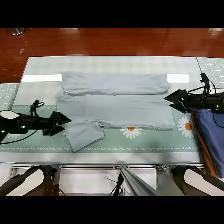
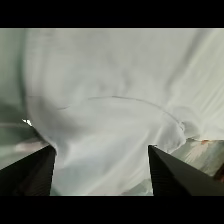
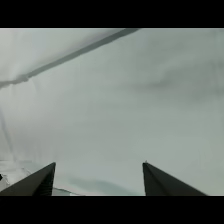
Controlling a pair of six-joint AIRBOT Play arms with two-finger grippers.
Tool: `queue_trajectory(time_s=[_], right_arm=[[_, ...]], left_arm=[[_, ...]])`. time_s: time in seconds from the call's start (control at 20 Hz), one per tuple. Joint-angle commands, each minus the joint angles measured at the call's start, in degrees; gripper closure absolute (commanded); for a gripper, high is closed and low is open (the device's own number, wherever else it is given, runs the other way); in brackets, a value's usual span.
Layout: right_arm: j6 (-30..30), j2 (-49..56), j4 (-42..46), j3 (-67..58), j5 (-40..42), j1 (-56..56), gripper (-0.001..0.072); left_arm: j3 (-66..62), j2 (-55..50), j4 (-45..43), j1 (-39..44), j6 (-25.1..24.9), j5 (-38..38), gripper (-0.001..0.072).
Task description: Fold the shirts.
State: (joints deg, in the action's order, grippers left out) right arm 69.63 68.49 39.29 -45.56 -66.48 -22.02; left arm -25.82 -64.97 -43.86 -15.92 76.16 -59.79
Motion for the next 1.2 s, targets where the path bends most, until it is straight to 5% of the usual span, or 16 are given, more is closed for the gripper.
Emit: queue_trajectory(time_s=[0.0,0.1,0.2,0.3,0.85,1.15], right_arm=[[-0.31,-0.57,-1.57,-0.96,-0.07,-5.31,0.0086],[0.83,-0.55,2.75,-1.62,-1.49,-12.31,0.0086],[5.33,-0.57,14.75,-0.72,-6.08,-16.46,0.0086],[8.52,-0.55,21.51,2.97,-9.03,-16.31,0.0086],[2.84,4.81,7.63,10.86,-5.09,-15.89,0.0086],[2.29,10.01,7.56,5.81,0.31,-2.78,0.0101]], left_arm=[[1.90,0.28,2.73,7.13,-1.38,6.45,0.0004],[1.88,0.28,2.43,7.19,-2.36,3.89,0.0055],[1.86,0.33,2.38,5.60,-5.18,0.48,0.0679],[1.66,0.42,2.36,4.24,-6.19,-0.79,0.0688],[1.60,0.39,2.54,3.69,-6.29,-0.20,0.0688],[1.38,0.39,4.02,3.67,-6.34,0.24,0.0688]])
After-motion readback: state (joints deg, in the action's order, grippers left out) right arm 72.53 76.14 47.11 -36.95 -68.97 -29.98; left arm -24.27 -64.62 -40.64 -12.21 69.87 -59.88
